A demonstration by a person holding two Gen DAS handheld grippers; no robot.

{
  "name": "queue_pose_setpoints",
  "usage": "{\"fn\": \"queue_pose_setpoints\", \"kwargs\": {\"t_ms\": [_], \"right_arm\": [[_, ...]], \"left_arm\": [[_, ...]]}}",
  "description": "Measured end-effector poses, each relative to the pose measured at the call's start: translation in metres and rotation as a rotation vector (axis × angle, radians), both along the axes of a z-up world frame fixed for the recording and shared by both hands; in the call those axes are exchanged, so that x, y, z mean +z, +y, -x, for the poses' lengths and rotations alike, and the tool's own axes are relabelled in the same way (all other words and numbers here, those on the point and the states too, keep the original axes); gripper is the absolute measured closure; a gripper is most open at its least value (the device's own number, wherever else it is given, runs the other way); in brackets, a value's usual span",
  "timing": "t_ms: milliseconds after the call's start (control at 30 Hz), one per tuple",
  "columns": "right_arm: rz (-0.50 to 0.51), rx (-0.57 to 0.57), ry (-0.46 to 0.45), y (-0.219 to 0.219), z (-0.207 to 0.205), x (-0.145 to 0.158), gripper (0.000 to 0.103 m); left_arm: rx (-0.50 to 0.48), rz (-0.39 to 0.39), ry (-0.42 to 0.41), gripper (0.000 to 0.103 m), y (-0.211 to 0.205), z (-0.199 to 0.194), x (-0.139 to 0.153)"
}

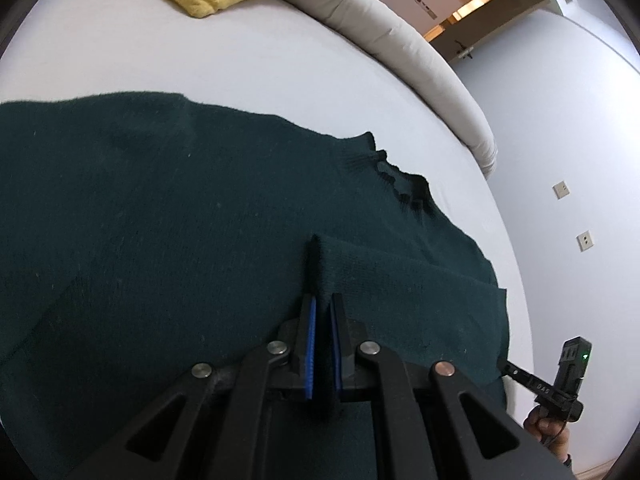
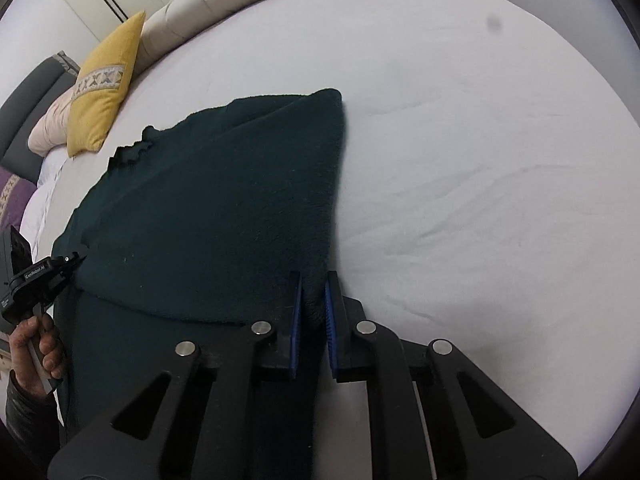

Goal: Fold small clothes

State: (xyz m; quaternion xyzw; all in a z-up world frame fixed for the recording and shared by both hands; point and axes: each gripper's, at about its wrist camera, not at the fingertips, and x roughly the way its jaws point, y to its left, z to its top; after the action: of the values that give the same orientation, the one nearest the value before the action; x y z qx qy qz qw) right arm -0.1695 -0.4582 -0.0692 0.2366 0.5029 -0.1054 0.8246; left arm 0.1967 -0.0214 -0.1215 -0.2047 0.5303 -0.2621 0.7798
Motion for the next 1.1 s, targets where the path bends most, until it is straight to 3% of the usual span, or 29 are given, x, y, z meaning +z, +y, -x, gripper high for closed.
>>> {"fn": "queue_pose_setpoints", "kwargs": {"t_ms": [167, 233, 333, 400, 433, 467, 533, 567, 667, 733, 800, 900, 1000, 1100], "right_arm": [[0.004, -0.004, 0.011, -0.002, 0.0, 0.005, 0.094], [0.032, 0.015, 0.002, 0.003, 0.001, 0.004, 0.093], [-0.024, 0.015, -0.008, -0.006, 0.003, -0.01, 0.093], [-0.036, 0.011, -0.032, -0.009, 0.007, -0.005, 0.084], [-0.031, 0.002, -0.032, -0.009, 0.01, -0.002, 0.081], [-0.014, -0.028, -0.034, -0.01, 0.015, 0.005, 0.074], [0.028, -0.075, -0.073, -0.007, 0.024, 0.021, 0.059], [0.067, -0.091, -0.107, -0.002, 0.03, 0.031, 0.056], [0.179, -0.068, -0.19, 0.024, 0.036, 0.061, 0.051], [0.232, -0.034, -0.239, 0.05, 0.035, 0.076, 0.035], [0.27, 0.005, -0.296, 0.08, 0.033, 0.087, 0.024], [0.277, 0.077, -0.339, 0.123, 0.023, 0.092, 0.023], [0.218, 0.142, -0.351, 0.162, 0.007, 0.09, 0.023], [0.169, 0.219, -0.35, 0.198, -0.01, 0.085, 0.023]], "left_arm": [[-0.005, -0.004, -0.025, 0.095, 0.001, 0.003, 0.009], [0.004, -0.011, -0.005, 0.093, 0.002, -0.003, -0.002], [0.0, 0.023, 0.003, 0.092, 0.006, -0.006, -0.008], [-0.004, 0.045, 0.013, 0.091, 0.011, -0.007, -0.003], [0.015, 0.053, 0.01, 0.083, 0.018, -0.006, 0.003], [0.037, 0.057, -0.004, 0.068, 0.026, -0.004, 0.009], [0.089, 0.075, -0.044, 0.047, 0.053, 0.003, 0.028], [0.104, 0.079, -0.064, 0.042, 0.065, 0.007, 0.036], [0.172, 0.067, -0.112, 0.039, 0.124, 0.022, 0.056], [0.256, 0.058, -0.125, 0.038, 0.173, 0.035, 0.061], [0.368, 0.048, -0.125, 0.036, 0.23, 0.048, 0.061], [0.534, 0.039, -0.114, 0.034, 0.305, 0.069, 0.056], [0.7, 0.021, -0.074, 0.028, 0.371, 0.087, 0.042], [0.85, 0.064, -0.017, 0.028, 0.419, 0.101, 0.024]]}}
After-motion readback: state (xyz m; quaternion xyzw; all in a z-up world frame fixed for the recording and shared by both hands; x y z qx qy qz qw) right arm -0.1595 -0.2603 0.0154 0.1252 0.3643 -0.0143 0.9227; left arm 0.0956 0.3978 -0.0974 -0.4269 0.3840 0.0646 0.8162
